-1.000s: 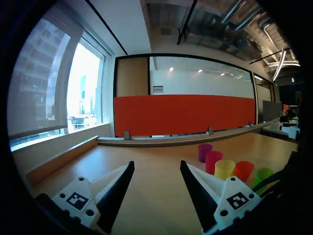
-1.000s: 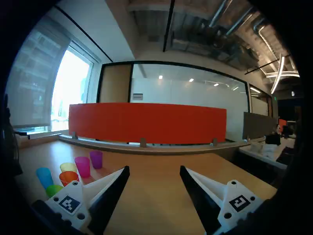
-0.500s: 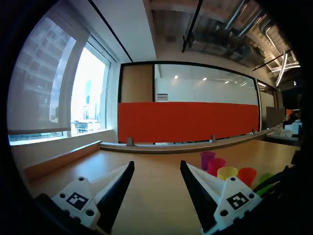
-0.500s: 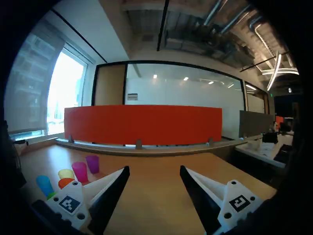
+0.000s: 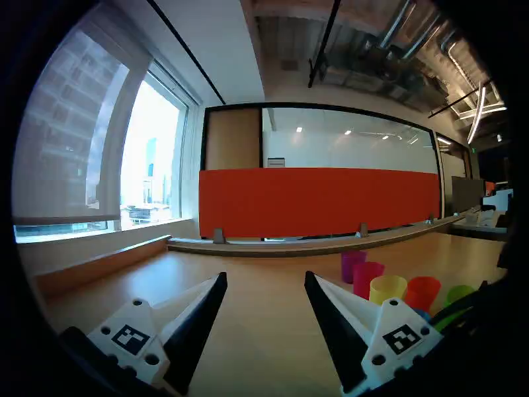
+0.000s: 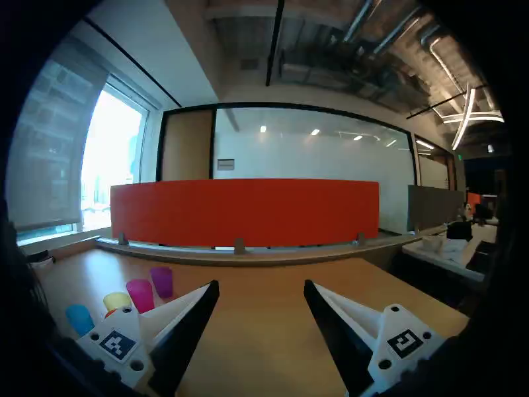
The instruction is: Pour water
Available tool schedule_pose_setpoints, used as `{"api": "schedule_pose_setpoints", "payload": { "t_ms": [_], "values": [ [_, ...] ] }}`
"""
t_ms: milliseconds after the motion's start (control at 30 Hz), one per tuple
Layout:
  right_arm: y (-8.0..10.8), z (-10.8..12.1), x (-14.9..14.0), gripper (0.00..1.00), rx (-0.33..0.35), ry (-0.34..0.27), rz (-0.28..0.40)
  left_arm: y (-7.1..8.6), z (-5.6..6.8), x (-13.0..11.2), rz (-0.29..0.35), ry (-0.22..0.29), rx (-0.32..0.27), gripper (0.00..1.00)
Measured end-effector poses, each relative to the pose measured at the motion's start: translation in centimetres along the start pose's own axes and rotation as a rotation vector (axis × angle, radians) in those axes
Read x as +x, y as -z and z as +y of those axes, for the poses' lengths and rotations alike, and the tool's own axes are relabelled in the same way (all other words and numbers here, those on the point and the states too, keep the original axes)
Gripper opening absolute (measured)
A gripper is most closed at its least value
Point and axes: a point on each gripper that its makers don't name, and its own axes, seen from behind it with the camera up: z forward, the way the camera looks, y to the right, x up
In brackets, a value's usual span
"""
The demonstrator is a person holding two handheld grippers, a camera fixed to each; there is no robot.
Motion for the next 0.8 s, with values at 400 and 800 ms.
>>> {"api": "schedule_pose_setpoints", "payload": {
  "t_ms": [400, 800],
  "values": [
    [0.0, 0.1, 0.1, 1.00, 0.001, 0.002, 0.000, -0.4, 0.2, -1.5, -0.018, 0.016, -0.006, 0.86],
    [0.3, 0.4, -0.2, 1.00, 0.000, 0.002, -0.004, -1.0, 0.7, -2.1, -0.049, 0.004, -0.020, 0.86]
  ]
}}
